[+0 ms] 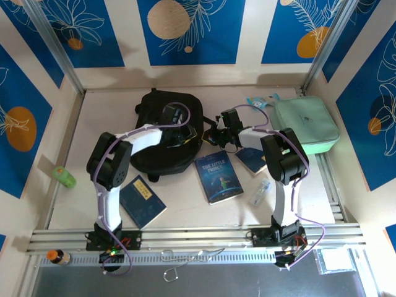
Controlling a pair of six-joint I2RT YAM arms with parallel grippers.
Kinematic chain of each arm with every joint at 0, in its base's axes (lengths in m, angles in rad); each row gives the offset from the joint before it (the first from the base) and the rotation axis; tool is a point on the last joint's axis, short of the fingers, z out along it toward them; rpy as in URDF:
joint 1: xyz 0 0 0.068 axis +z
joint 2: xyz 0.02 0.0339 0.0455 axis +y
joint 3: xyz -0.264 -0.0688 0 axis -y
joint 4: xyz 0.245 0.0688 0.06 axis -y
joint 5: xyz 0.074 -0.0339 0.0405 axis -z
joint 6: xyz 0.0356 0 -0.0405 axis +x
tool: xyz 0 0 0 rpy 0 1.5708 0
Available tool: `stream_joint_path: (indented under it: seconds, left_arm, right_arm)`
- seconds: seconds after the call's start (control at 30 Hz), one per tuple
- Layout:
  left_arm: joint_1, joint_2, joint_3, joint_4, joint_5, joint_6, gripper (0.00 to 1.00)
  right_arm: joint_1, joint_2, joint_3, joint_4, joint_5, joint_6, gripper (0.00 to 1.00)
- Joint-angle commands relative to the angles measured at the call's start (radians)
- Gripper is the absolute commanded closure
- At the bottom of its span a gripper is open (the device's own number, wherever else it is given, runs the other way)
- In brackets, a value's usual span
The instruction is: Pack the student bag
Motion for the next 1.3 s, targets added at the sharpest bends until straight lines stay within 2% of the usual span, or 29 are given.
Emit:
stream_joint_path:
  seconds: [0.0, 0.6, 0.87, 1.03, 1.2, 1.27]
  left_arm:
    - [-0.026, 0.045, 0.106, -0.131, -0.043, 0.062, 0.68]
    - [-0.037, 0.123, 0.2, -0.182, -0.046, 0.104, 0.75]
    - [-0.036, 0.138, 0.289, -0.253, -0.106, 0.18, 0.86]
    - [-0.037, 0.148, 0.362, -0.314, -0.123, 0.254, 1.0]
    - [-0.038, 0.121, 0.363, -0.33, -0.106, 0.299, 1.0]
    - [-0.041, 0.103, 0.36, -0.336, -0.091, 0.321, 1.0]
  right_arm:
    - [0.006, 0.027, -0.008, -0.03, 0.001, -0.005, 1.0]
    - [0.008, 0.031, -0.004, -0.037, 0.004, -0.008, 1.0]
    - [0.01, 0.028, 0.001, -0.041, 0.004, -0.015, 1.0]
    - [0.004, 0.019, 0.01, -0.054, 0.0, -0.029, 1.0]
    - [-0.004, -0.004, 0.02, -0.056, -0.029, -0.024, 1.0]
    - [-0.007, -0.012, 0.03, -0.059, -0.049, -0.019, 0.95]
